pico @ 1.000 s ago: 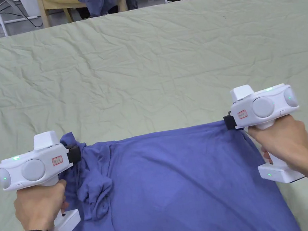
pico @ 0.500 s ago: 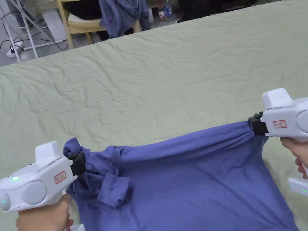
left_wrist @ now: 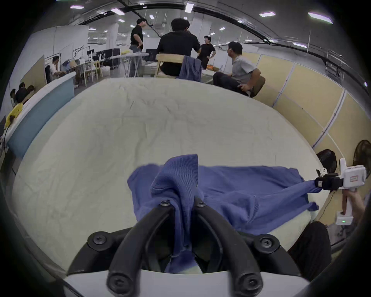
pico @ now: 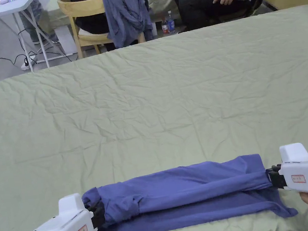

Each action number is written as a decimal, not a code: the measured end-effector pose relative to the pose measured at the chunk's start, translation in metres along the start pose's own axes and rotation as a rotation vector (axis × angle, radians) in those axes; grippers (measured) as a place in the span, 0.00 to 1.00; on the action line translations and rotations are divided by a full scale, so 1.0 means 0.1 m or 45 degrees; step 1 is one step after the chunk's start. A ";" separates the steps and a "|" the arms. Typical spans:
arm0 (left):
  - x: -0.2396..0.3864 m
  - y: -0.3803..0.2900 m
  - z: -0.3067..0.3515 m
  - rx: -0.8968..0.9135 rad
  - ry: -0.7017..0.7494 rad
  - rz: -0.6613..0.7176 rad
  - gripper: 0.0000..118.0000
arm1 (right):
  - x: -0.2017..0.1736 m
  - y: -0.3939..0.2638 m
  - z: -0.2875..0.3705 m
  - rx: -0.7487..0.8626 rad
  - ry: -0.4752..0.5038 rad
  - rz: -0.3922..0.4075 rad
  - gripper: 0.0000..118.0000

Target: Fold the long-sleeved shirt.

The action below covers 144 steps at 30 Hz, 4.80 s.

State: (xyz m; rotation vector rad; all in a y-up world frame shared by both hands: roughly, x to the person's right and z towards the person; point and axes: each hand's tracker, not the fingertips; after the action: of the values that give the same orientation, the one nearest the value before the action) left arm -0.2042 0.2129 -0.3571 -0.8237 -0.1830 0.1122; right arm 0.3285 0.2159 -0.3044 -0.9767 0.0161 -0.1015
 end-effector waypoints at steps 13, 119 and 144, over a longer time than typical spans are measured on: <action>-0.22 -0.26 -0.09 -0.117 0.034 0.024 0.10 | -0.14 -0.26 -0.06 -0.089 -0.044 0.006 0.03; -1.78 0.33 -0.58 -0.407 -0.432 0.208 0.12 | -1.48 0.33 0.41 0.239 0.128 0.035 0.00; 0.79 0.90 -0.68 -0.541 -0.584 0.139 0.12 | -0.38 -0.15 0.53 0.311 0.149 -0.314 0.00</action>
State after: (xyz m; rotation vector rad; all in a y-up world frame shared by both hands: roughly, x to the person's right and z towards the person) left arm -0.1150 0.2385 -0.4595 -1.2245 -0.6090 0.3746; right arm 0.2922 0.2545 -0.2638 -0.7240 -0.0092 -0.3790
